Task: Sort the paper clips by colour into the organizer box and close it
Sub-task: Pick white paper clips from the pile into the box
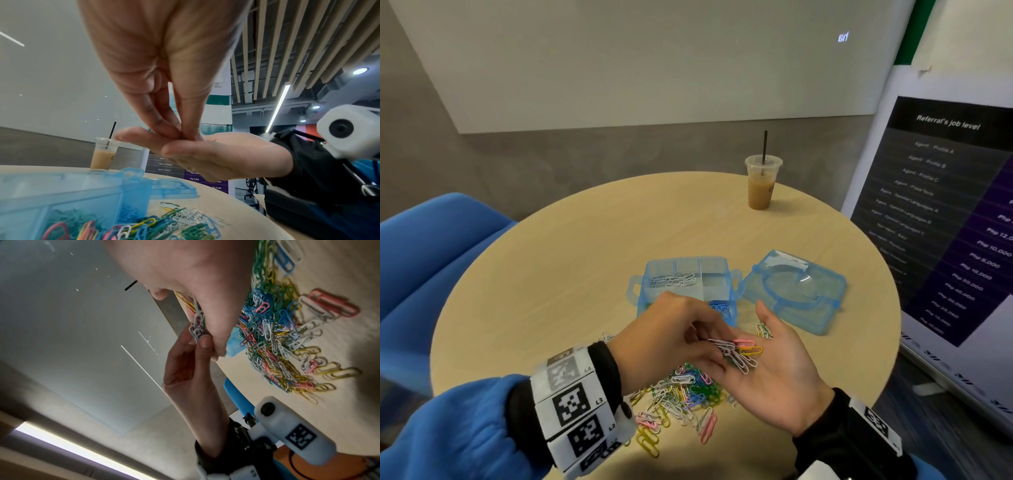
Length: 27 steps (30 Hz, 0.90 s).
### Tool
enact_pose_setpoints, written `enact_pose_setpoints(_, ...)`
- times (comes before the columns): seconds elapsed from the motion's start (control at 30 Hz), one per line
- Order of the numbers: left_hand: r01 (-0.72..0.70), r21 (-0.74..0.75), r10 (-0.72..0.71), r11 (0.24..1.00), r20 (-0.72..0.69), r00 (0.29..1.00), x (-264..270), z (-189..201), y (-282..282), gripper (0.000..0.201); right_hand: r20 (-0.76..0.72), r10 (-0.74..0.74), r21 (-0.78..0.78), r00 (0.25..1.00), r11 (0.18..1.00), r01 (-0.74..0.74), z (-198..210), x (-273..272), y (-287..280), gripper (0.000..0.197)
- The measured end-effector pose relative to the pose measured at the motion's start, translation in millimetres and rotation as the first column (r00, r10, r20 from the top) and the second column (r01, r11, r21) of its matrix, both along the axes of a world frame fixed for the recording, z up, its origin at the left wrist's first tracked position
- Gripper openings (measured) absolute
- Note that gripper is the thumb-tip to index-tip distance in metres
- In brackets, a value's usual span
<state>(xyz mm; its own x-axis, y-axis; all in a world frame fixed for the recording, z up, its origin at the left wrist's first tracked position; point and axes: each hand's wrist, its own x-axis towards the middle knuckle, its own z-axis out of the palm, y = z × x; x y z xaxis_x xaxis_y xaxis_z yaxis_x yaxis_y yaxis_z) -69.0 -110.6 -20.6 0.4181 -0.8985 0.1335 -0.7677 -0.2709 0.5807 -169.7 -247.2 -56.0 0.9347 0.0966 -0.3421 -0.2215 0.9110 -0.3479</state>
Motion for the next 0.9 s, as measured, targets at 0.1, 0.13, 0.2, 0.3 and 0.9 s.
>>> enact_pose_setpoints(0.1, -0.040, -0.014, 0.039, 0.999, -0.063, 0.997, 4, 0, 2, 0.014, 0.011, 0.009, -0.035, 1.000, 0.999, -0.009, -1, 0, 0, 0.084)
enact_pose_setpoints(0.13, -0.054, -0.022, 0.052, 0.998, -0.089, 0.995, 5, -1, 2, 0.013, 0.011, 0.009, -0.044, 1.000, 0.999, -0.008, -2, 1, 1, 0.084)
enact_pose_setpoints(0.2, -0.074, -0.039, 0.067, 0.997, -0.144, 0.987, 8, -1, 4, 0.012, 0.001, 0.001, -0.057, 1.000, 0.998, -0.001, -2, 1, 1, 0.083)
enact_pose_setpoints(0.3, -0.083, -0.047, 0.072, 0.995, -0.204, 0.976, 13, 0, 5, 0.010, -0.014, -0.020, -0.057, 1.000, 0.998, 0.019, -2, 1, 2, 0.079)
enact_pose_setpoints(0.9, -0.126, -0.023, 0.121, 0.992, -0.158, 0.980, 59, 21, 13, 0.019, -0.052, 0.020, -0.056, 0.998, 0.998, -0.023, -1, 3, 0, 0.054)
